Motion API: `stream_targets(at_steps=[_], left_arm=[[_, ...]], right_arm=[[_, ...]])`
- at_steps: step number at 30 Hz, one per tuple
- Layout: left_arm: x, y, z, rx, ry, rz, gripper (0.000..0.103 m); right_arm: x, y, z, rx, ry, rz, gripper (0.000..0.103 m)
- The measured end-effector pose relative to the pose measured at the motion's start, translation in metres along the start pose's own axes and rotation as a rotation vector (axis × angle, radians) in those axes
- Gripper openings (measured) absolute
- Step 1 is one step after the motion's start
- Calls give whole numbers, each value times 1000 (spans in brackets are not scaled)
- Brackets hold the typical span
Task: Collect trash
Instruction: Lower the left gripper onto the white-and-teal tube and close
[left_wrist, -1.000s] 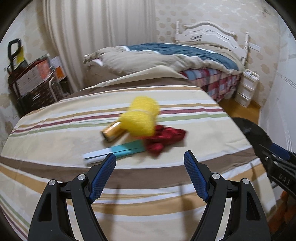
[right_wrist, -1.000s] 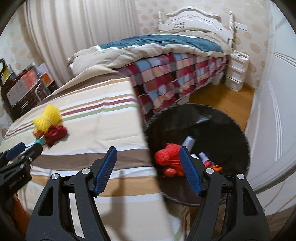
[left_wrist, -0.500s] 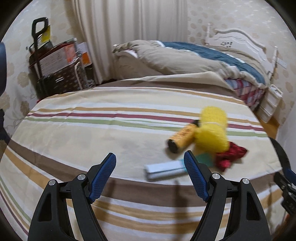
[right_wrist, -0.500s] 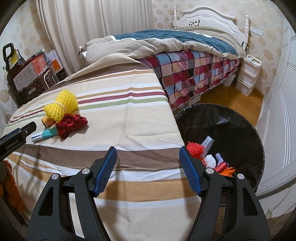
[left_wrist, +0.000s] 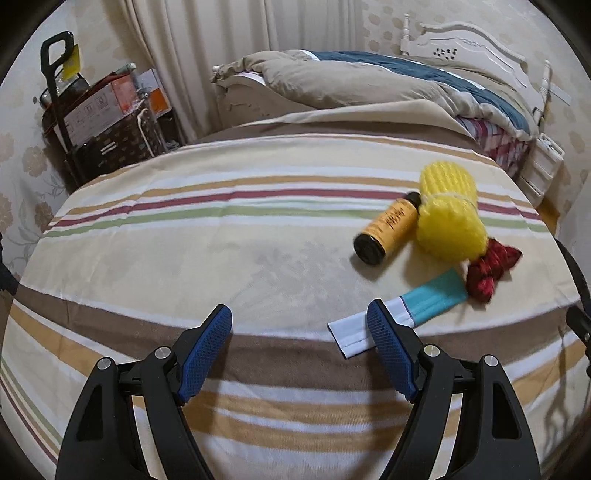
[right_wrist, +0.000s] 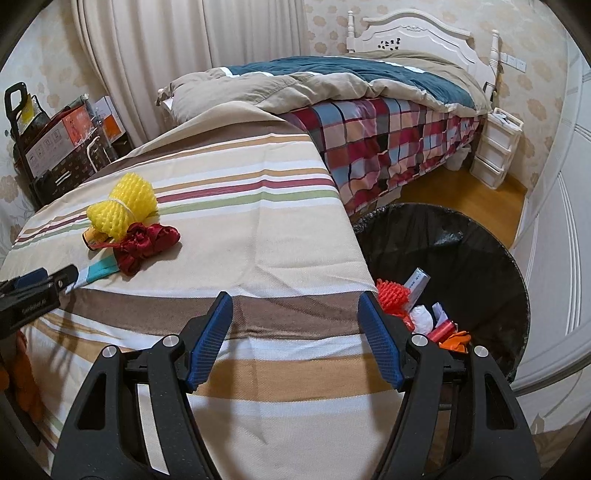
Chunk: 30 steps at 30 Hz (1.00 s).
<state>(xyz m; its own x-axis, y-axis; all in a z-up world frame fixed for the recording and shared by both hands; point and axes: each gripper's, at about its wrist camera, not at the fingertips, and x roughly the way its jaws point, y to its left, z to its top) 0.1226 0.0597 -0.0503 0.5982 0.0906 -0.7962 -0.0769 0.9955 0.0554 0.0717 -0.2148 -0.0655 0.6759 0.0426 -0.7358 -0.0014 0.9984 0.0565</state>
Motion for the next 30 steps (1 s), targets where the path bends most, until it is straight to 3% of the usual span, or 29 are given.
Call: stream_targets(at_steps=[13, 30], left_arm=[[-17, -8, -23, 19, 22, -73, 77], [-25, -19, -20, 38, -12, -122, 77]], right_arm=[[-1, 1, -1, -1, 0, 2, 70], [-2, 3, -3, -1, 2, 2, 70]])
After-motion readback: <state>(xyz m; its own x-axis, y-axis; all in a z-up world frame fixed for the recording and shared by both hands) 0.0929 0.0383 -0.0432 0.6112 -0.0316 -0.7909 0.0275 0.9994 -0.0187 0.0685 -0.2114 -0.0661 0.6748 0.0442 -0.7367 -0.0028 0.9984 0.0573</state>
